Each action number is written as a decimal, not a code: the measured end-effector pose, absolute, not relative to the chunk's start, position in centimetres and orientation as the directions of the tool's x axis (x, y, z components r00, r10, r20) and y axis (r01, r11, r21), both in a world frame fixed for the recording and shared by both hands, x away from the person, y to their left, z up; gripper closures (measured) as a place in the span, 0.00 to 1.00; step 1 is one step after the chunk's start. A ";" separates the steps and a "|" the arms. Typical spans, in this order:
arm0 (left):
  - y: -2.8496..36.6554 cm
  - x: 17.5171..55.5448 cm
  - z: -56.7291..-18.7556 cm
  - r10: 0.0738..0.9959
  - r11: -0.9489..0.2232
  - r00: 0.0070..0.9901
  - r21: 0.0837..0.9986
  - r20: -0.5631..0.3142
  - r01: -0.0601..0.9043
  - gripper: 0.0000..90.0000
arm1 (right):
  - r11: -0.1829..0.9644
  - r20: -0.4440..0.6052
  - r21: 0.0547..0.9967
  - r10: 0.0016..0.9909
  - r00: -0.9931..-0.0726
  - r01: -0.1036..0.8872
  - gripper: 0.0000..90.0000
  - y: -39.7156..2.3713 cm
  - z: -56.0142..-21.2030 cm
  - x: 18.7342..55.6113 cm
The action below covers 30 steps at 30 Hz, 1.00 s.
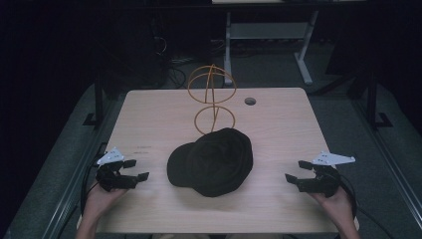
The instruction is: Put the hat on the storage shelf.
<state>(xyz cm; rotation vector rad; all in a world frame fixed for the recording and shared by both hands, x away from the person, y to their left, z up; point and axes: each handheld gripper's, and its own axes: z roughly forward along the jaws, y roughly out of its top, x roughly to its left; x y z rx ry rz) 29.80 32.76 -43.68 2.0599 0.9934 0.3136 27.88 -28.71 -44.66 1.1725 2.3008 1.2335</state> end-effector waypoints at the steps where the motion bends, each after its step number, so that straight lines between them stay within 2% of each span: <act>1: 32.8 29.7 -43.6 0.747 -0.361 0.655 0.759 -0.113 0.542 0.24 | 0.309 0.121 0.795 0.762 -0.636 0.521 0.25 -28.6 -44.7 27.9; 7: 32.3 29.3 -42.8 0.753 -0.380 0.651 0.747 -0.093 0.546 0.24 | 0.328 0.121 0.790 0.744 -0.657 0.517 0.25 -28.6 -44.7 27.8; 30: 25.2 28.2 -37.1 0.562 -0.464 0.825 0.802 -0.062 0.376 0.24 | 0.312 0.118 0.805 0.751 -0.650 0.505 0.24 -28.9 -44.4 27.4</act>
